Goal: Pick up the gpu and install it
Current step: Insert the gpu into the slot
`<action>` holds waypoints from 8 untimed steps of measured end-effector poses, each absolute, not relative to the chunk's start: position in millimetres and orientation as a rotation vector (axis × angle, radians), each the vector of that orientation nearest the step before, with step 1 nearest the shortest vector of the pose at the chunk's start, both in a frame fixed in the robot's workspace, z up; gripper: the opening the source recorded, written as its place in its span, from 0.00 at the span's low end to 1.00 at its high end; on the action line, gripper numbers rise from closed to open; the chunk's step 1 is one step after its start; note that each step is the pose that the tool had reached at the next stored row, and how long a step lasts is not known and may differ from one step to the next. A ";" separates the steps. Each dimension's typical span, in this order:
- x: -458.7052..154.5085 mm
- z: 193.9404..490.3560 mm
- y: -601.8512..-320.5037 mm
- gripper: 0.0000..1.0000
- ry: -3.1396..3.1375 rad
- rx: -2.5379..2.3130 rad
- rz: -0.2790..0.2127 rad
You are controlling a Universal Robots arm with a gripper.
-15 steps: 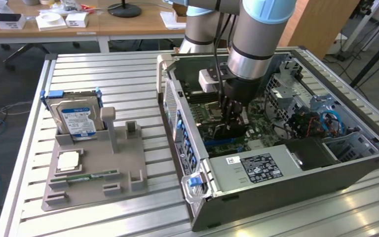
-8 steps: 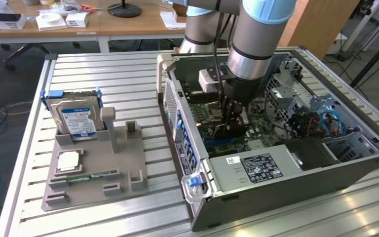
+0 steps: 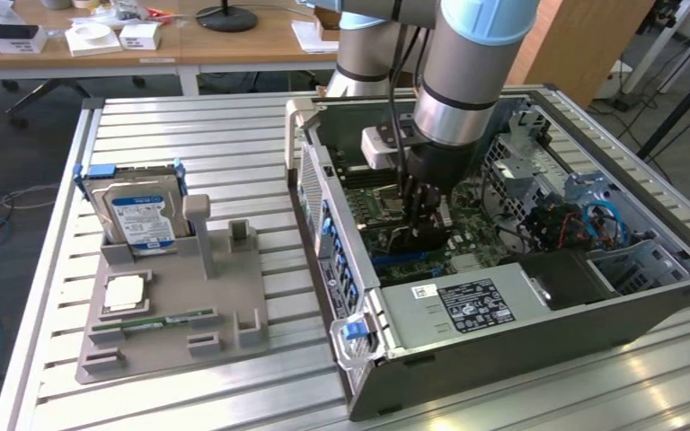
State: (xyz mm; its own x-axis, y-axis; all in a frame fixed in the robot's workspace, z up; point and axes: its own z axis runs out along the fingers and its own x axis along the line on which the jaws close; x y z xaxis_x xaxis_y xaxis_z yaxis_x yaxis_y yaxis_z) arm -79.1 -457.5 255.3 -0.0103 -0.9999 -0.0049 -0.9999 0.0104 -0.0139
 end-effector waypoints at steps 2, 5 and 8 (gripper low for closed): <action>-79.1 255.3 -457.6 0.26 2.224 -2.201 -0.010; -79.2 255.1 -457.6 0.26 2.224 -2.201 -0.010; -79.2 255.0 -457.6 0.26 2.224 -2.201 -0.010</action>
